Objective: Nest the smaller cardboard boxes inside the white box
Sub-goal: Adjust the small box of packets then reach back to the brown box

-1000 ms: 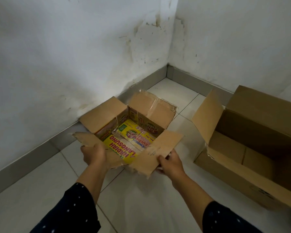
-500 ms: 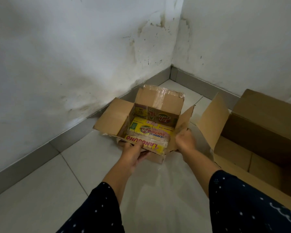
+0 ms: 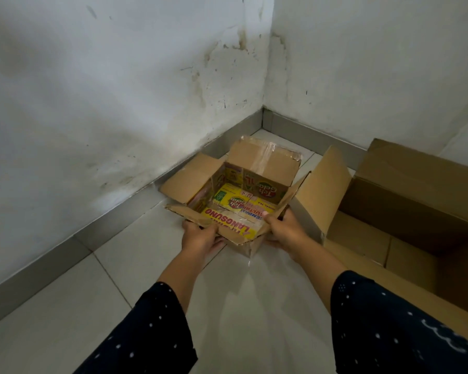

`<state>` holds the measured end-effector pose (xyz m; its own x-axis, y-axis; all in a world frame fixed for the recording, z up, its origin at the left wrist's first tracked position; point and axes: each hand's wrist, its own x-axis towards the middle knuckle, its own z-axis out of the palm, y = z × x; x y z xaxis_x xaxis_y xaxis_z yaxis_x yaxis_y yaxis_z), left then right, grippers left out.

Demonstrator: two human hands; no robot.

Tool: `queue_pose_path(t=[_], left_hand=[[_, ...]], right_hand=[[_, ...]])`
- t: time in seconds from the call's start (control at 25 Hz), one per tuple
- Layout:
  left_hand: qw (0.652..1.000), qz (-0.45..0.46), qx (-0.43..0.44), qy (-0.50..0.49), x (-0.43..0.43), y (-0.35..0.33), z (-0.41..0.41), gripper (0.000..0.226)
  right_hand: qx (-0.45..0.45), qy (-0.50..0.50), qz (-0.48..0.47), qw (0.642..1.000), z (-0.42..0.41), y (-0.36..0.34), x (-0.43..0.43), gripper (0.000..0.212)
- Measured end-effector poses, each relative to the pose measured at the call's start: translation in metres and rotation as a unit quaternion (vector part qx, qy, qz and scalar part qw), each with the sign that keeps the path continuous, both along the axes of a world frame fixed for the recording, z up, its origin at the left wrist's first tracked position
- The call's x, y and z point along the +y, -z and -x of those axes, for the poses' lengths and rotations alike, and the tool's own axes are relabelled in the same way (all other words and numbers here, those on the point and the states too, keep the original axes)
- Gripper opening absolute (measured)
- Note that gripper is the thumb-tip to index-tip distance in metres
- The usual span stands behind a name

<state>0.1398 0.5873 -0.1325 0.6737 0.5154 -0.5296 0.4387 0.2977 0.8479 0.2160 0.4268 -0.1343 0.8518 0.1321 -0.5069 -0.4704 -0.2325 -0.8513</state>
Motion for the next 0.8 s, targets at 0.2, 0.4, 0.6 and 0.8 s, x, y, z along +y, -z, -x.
queue_pose_path(t=[0.2, 0.4, 0.6, 0.8], left_hand=[[0.854, -0.514, 0.016, 0.076, -0.015, -0.042, 0.003, 0.084], [0.778, -0.575, -0.072, 0.243, -0.089, -0.087, -0.034, 0.07], [0.721, -0.6, -0.059, 0.341, -0.166, -0.091, -0.075, 0.071], [0.659, -0.643, 0.022, 0.389, -0.204, -0.07, -0.111, 0.076]], right_hand=[[-0.12, -0.134, 0.192, 0.965, 0.048, -0.043, -0.017, 0.059], [-0.316, -0.102, 0.343, 0.879, 0.064, -0.107, -0.106, 0.06], [-0.302, -0.015, 0.464, 0.832, 0.049, -0.12, -0.245, 0.063], [-0.198, 0.017, 0.584, 0.787, 0.053, -0.095, -0.362, 0.064]])
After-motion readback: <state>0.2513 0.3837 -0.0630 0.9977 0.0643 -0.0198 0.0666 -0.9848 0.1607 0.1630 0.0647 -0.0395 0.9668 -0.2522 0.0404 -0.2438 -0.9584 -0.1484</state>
